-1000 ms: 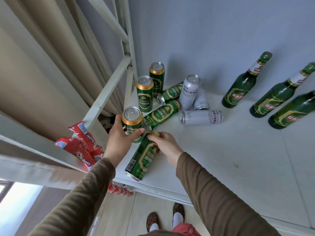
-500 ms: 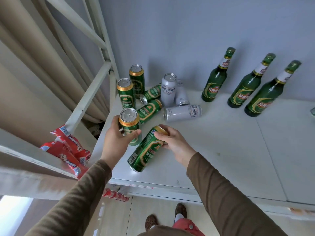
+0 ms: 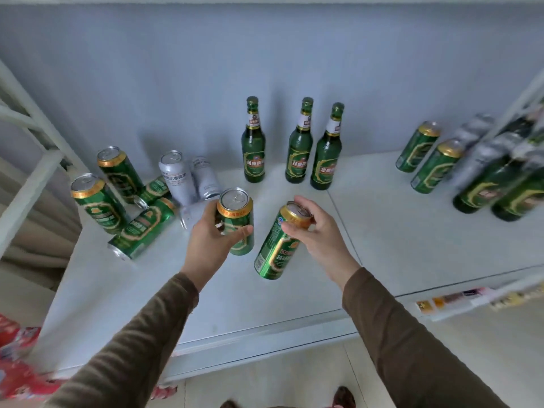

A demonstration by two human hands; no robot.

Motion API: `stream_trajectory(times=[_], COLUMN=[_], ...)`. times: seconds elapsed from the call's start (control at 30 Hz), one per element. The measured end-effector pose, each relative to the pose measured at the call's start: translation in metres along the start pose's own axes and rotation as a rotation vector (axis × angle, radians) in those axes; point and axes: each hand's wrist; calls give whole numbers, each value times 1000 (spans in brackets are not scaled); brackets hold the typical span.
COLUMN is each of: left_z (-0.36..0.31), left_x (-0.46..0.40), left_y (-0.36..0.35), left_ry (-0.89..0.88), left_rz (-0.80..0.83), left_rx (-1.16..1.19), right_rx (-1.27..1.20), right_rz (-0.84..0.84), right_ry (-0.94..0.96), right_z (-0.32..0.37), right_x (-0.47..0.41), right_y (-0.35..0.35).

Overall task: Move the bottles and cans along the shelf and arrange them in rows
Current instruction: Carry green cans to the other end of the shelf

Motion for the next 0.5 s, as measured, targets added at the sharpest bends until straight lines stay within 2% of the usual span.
stream_trajectory(times=[0.13,0.5], left_z=[-37,-126], left_x=[-15,-54], left_y=[-79,-270], left_ry=[-28,-52], left_rz=[78,146], left_rx=[34,142], right_rx=[110,274], right_rz=[-78,-287], right_ry=[49,62], right_z=[1,-29], right_x=[14,44], right_y=[87,306])
Point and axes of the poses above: each hand's wrist, its own x-axis away from the middle knuckle, its own y-axis out of the back of the hand, z = x × y, and after that the axes turned 6 degrees about z, right-handed
